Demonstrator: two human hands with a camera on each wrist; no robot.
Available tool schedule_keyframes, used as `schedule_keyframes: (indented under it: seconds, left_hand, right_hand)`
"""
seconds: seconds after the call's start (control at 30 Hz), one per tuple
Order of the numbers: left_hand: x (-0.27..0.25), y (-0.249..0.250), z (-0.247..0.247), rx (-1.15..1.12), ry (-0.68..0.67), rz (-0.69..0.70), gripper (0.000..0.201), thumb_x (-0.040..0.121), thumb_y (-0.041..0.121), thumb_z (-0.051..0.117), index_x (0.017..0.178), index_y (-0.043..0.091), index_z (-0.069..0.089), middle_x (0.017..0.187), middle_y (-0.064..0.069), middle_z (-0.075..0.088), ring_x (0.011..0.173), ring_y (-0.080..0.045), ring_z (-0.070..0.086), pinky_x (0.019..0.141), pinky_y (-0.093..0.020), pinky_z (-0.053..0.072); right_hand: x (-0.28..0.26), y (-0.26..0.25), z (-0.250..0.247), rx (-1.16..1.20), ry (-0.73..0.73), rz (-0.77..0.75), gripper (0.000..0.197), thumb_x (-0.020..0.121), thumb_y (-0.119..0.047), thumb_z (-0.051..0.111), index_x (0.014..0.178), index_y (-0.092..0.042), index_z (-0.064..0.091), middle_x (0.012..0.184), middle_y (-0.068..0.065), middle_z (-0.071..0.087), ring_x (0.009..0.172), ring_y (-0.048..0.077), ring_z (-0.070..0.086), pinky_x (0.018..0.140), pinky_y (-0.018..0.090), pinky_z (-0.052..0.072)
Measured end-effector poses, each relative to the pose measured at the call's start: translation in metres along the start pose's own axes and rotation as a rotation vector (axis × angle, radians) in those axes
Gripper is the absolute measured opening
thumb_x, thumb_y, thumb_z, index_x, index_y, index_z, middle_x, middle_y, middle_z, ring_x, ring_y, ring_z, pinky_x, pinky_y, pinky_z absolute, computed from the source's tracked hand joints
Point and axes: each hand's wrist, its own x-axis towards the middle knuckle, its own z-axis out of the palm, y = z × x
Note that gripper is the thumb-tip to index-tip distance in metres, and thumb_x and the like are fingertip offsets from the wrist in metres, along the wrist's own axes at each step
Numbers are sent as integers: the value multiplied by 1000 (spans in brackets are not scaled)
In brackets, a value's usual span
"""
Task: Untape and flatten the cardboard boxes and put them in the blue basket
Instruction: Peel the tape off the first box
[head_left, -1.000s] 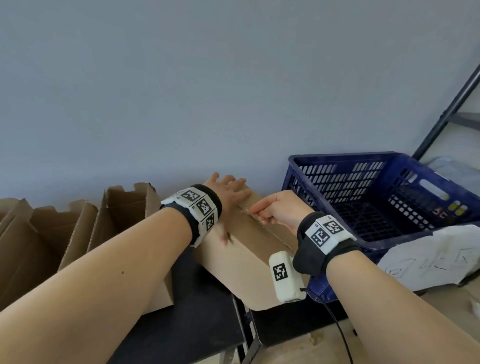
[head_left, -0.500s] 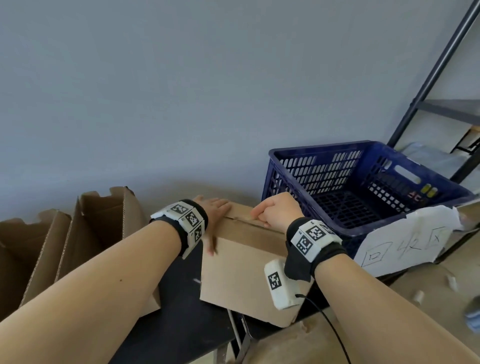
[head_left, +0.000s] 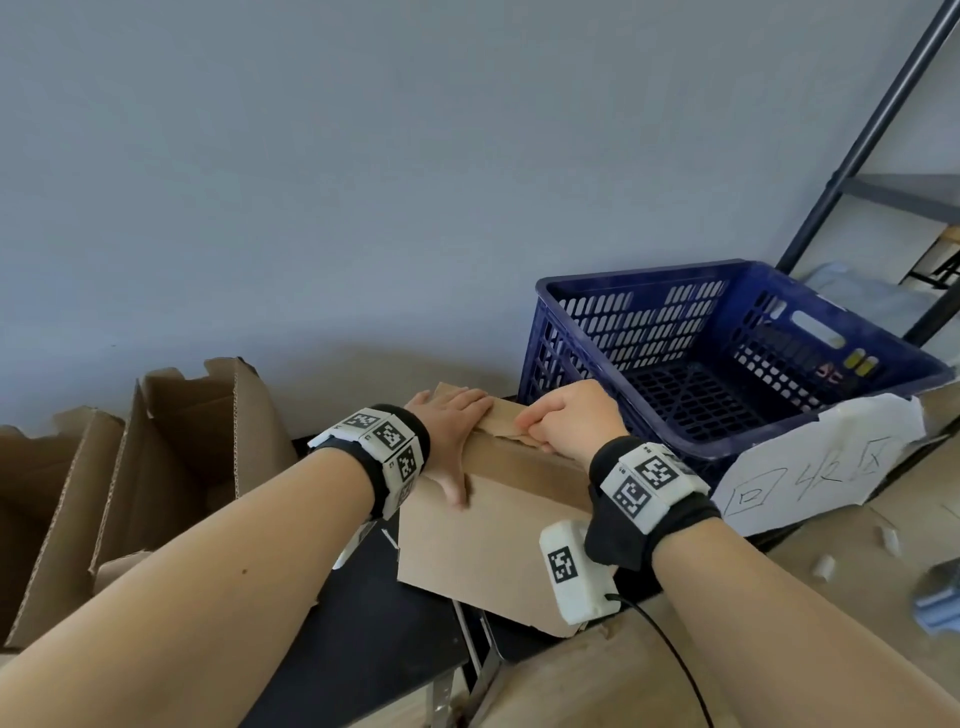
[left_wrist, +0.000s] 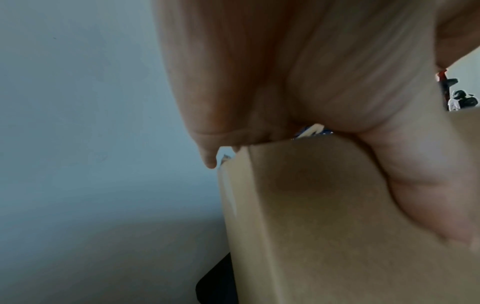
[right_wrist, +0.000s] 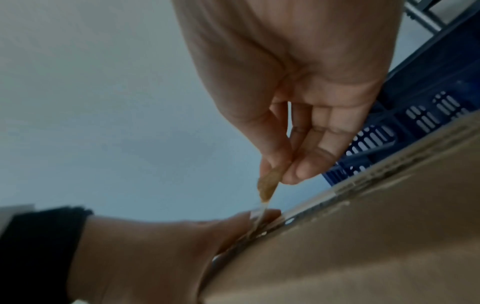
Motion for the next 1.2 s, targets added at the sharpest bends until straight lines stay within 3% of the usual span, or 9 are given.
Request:
schedule_keyframes:
  seconds: [0.17, 0.37, 0.5, 0.6, 0.77, 0.9, 1.0, 1.1, 1.2]
  left_hand:
    - [-2, 1, -2, 16, -21, 11, 128, 59, 53, 81, 151, 20, -3, 158, 6, 1, 146, -16, 4, 117, -45, 1]
    - [-6, 3, -7, 52, -43, 3, 128, 60, 52, 81, 151, 19, -3, 158, 4, -1, 146, -17, 3, 118, -46, 3]
    - [-7, 5, -8, 1, -58, -23, 130, 57, 54, 82, 151, 21, -3, 159, 2, -6, 147, -21, -4, 118, -48, 4]
    - [-9, 8, -14, -103, -62, -16, 130, 56, 62, 78, 150, 29, -5, 158, 3, -14, 146, -21, -12, 117, -53, 1]
    - [-9, 19, -25, -53, 38, 36, 107, 69, 53, 75, 151, 33, 9, 159, 9, 0, 147, -16, -5, 116, -53, -1]
    - [-4, 26, -23, -307, 59, 36, 73, 79, 17, 70, 143, 29, 37, 152, 4, 32, 137, -18, 33, 113, -35, 27]
    - [-2, 32, -17, -358, 81, 42, 59, 81, 17, 63, 133, 39, 48, 129, 0, 47, 117, -21, 48, 101, -36, 40]
    - [0, 38, -11, -359, 89, 38, 57, 83, 22, 61, 133, 43, 43, 132, 0, 34, 123, -21, 37, 99, -32, 32]
    - [6, 46, -2, -191, 95, 60, 63, 87, 25, 52, 143, 41, 28, 156, 6, 10, 145, -20, 7, 112, -45, 17]
  right_hand:
    - [-9, -1, -38, -45, 91, 18, 28, 82, 0, 61, 69, -20, 76, 80, 1, 73, 76, 17, 67, 87, 30, 53]
    - [-8, 2, -61, 36, 153, -20, 36, 85, 2, 59, 68, -27, 71, 89, 7, 73, 87, 28, 67, 87, 40, 55]
    - [-15, -2, -49, 612, -83, 6, 34, 94, 7, 38, 94, -15, 64, 92, 12, 64, 101, 31, 66, 102, 43, 45]
    - [-17, -10, -36, 830, -208, 36, 31, 96, 6, 33, 99, -13, 57, 83, 13, 58, 90, 30, 68, 93, 41, 50]
    - [-14, -13, -19, 421, -121, -6, 33, 92, 6, 38, 93, -14, 64, 66, 2, 52, 52, 14, 55, 58, 25, 47]
    - [-14, -1, -12, -47, -50, -83, 34, 93, -3, 41, 99, -18, 71, 81, -5, 59, 78, 17, 60, 80, 30, 51]
    - [-17, 6, -8, -214, -39, -73, 31, 92, -7, 45, 94, -21, 73, 102, 4, 68, 97, 26, 63, 89, 35, 51]
    - [-12, 9, -4, -280, -29, -83, 25, 91, -14, 51, 94, -20, 74, 102, 8, 70, 95, 28, 64, 87, 35, 53]
    - [-9, 12, -2, -308, -35, -78, 14, 85, -28, 67, 83, -19, 76, 83, 3, 70, 84, 21, 64, 76, 26, 49]
